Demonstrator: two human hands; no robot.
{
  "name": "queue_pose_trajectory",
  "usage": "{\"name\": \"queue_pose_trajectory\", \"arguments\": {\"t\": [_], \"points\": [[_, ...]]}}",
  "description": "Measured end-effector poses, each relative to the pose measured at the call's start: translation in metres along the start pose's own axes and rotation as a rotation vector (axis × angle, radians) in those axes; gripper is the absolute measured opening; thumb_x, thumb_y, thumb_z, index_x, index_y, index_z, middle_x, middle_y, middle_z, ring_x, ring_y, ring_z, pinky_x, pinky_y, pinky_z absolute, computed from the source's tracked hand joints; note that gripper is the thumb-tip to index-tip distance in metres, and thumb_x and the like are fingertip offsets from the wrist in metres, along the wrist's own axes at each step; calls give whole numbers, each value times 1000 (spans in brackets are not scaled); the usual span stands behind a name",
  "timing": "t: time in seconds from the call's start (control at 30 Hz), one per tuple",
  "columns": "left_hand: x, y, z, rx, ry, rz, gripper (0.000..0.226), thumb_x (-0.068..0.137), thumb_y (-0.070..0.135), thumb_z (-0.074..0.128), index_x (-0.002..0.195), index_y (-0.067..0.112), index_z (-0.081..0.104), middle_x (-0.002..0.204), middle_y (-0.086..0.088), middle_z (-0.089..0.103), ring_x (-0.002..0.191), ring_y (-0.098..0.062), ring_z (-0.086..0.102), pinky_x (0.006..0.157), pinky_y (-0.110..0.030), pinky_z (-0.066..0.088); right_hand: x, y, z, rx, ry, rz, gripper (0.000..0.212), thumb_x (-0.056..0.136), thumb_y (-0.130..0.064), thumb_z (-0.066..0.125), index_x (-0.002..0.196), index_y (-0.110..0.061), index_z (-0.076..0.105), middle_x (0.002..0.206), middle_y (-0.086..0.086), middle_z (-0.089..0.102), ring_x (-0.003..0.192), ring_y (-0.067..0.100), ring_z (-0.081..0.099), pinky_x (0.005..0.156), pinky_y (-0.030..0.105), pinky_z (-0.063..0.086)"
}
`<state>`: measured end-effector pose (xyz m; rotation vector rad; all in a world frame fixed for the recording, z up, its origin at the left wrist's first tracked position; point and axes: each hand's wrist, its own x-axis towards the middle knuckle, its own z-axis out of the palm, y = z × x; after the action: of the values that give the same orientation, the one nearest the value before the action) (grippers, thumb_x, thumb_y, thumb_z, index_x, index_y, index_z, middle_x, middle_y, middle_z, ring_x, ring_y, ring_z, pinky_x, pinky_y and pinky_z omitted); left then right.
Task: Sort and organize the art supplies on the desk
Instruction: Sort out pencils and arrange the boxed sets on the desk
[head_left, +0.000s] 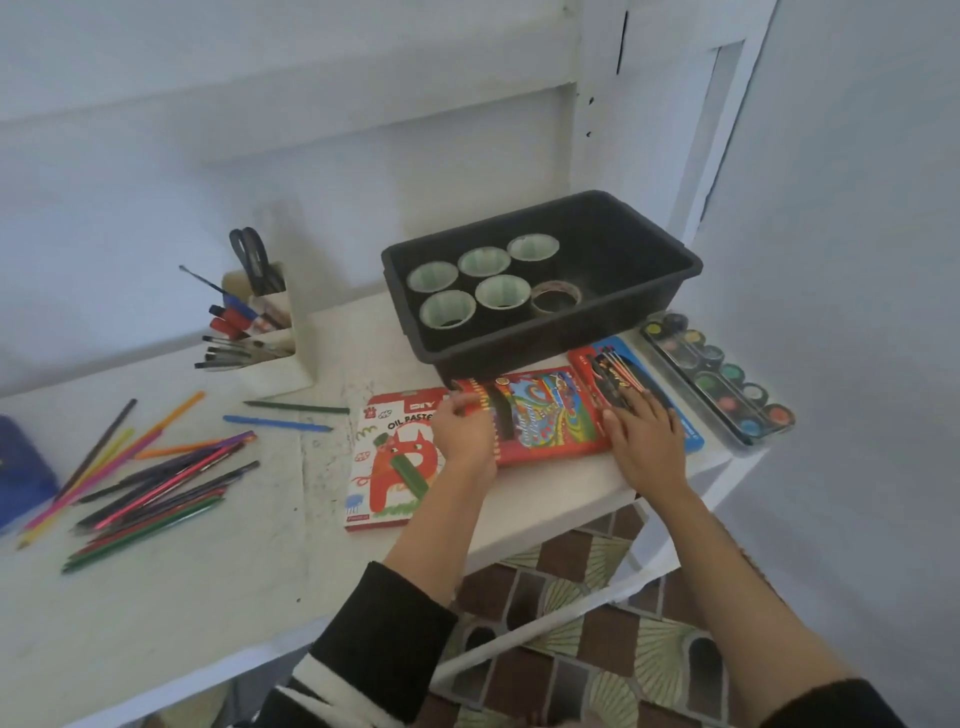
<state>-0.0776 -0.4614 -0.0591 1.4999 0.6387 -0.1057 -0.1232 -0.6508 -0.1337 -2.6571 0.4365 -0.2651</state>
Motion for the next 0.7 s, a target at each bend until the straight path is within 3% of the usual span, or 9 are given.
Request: {"name": "queue_pose_trajectory", "arguments": {"t": [0.1, 0.17, 0.27, 0.33, 0.43, 0.53, 0.6, 0.7], "points": [[-12, 16, -6, -25, -74, 10, 28, 85, -12, 51, 80, 15, 57, 93, -10, 61, 74, -17, 61, 50, -24, 51, 3, -11, -11, 84, -42, 39, 58, 99, -49, 23, 125, -13, 60, 148, 5, 37, 141, 23, 21, 114, 47, 9], [-23, 29, -11, -12, -101, 71, 28, 79, -15, 48, 73, 11, 55, 79, -7, 58, 60, -12, 53, 45, -22, 45, 6, -24, -23, 218, -25, 54, 57, 99, -47, 28, 116, -6, 65, 143, 11, 42, 138, 28, 27, 112, 51, 21], [-37, 47, -17, -26, -130, 140, 20, 76, -12, 47, 71, 8, 50, 72, -9, 55, 54, -14, 52, 48, -24, 45, 4, -43, -49, 495, 33, 132, 50, 99, -43, 35, 97, -5, 68, 115, 15, 61, 101, 21, 57, 84, 32, 46], [-45, 56, -20, -49, -181, 163, 16, 77, -8, 49, 73, 7, 50, 77, -13, 59, 58, -17, 57, 54, -28, 48, -1, -55, -69, 827, 9, 245, 39, 98, -41, 40, 95, -9, 62, 97, 9, 68, 76, 13, 64, 66, 25, 51], [-54, 64, -24, 48, -229, 286, 19, 87, 2, 52, 71, 12, 49, 79, -5, 62, 67, -13, 62, 53, -23, 50, -8, -66, -94, 1194, -29, 306, 29, 95, -40, 47, 98, -14, 60, 86, -1, 71, 69, 11, 70, 55, 23, 55], [-55, 64, -30, 168, -189, 467, 17, 92, 16, 58, 76, 21, 54, 96, 2, 63, 96, -16, 63, 72, -32, 57, -13, -75, -105, 1329, 34, 321, 16, 93, -35, 53, 94, -20, 59, 88, -2, 71, 74, 12, 71, 58, 26, 57], [-52, 63, -35, 238, -40, 567, 9, 87, 24, 65, 87, 28, 57, 111, 6, 52, 110, -12, 50, 84, -41, 54, -17, -85, -108, 1412, 83, 336, 12, 92, -32, 56, 94, -21, 59, 95, 0, 71, 82, 16, 71, 66, 32, 58], [-51, 59, -49, 190, 141, 484, 52, 80, 33, 73, 121, 28, 42, 126, 0, 36, 114, -8, 33, 93, -39, 48, -25, -109, -101, 1628, 78, 344, 7, 91, -23, 57, 98, -19, 57, 101, 4, 69, 90, 18, 68, 74, 35, 57]]}}
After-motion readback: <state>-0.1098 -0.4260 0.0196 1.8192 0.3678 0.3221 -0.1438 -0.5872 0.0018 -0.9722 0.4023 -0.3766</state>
